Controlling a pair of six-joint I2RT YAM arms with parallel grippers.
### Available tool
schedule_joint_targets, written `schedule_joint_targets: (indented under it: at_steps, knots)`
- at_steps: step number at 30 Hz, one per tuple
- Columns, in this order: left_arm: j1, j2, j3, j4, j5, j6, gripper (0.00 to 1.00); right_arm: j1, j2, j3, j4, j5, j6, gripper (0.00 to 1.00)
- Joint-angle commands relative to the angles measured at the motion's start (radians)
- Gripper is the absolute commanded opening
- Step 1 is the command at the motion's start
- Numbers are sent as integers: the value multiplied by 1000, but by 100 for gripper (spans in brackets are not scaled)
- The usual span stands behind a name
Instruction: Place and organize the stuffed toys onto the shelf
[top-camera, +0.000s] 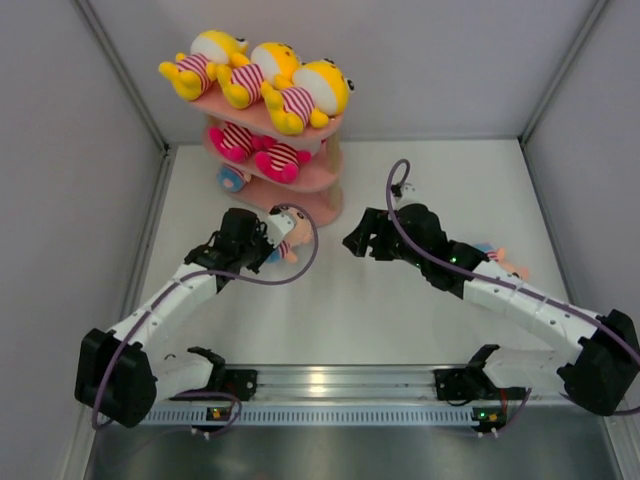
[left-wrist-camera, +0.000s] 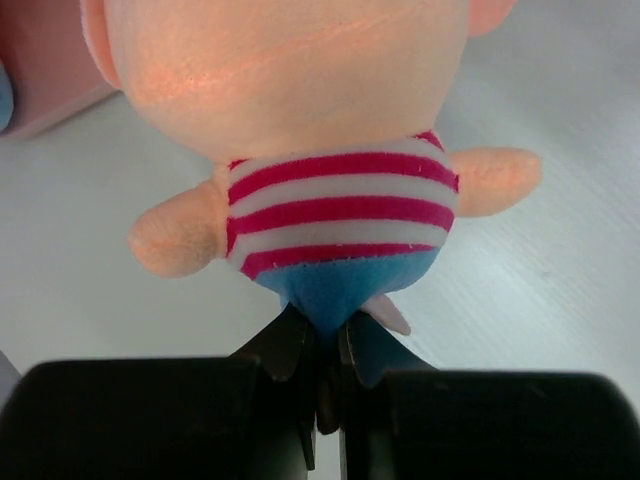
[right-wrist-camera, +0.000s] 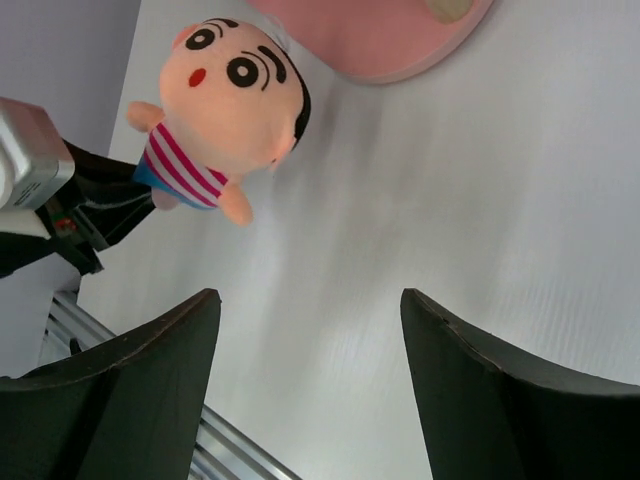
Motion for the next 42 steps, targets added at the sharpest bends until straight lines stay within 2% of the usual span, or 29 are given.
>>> schedule_joint_targets:
  at_steps: [1,4,5,9,11,19,22,31,42]
  knots:
    - [118,-25,-48,138,8,27,0,18,-53,-16,-8,40,-26,73]
    - [186,-17,-109,299,5,59,0,17,-79,-37,-5,60,-29,73]
    - [204,-5,-146,422,-2,70,0,18,-90,-43,-5,68,-31,73]
    - [238,47,-232,744,41,91,0,17,-105,-53,-16,86,-36,73]
    - [246,107,-227,808,70,93,0,17,-108,-51,-33,93,-40,73]
    - [325,410,-3,825,124,68,0,17,-117,-48,-59,129,-57,73]
    - [333,467,44,840,156,82,0,18,-114,-48,-65,139,-62,73]
    - [336,555,77,960,212,90,1,18,-98,-48,-65,137,-65,73]
    - [341,636,138,988,224,75,12,17,-94,-49,-68,137,-65,73]
